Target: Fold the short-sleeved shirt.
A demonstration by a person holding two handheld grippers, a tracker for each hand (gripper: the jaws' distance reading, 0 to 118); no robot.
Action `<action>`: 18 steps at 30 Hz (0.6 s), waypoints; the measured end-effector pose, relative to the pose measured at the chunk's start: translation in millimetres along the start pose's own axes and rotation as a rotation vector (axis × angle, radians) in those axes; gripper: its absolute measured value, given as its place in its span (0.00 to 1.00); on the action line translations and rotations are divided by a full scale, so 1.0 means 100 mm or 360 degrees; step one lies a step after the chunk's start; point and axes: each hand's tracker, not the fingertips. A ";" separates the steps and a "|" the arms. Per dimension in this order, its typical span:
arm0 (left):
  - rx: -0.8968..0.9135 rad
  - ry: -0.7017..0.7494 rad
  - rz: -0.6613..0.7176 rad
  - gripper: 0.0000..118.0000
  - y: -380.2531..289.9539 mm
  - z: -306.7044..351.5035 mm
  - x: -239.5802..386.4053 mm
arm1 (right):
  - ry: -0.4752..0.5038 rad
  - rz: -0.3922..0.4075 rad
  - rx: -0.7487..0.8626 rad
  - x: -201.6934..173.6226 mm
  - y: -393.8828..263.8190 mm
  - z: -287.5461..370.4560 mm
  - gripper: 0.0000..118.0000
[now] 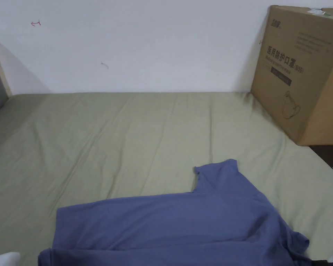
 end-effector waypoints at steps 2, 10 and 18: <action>-0.0005 0.0046 0.0027 0.99 0.02 0.03 -0.03 | -0.0121 0.0076 0.0065 -0.08 0.00 0.09 0.75; 0.0394 -0.0244 0.0210 0.96 -0.20 0.64 -0.03 | 0.0155 -0.0017 0.0423 -0.37 -0.18 0.70 0.76; 0.0992 -0.0053 -0.0229 0.12 -0.51 1.45 1.06 | 0.0434 0.0293 0.0959 -1.18 -0.48 1.39 0.28</action>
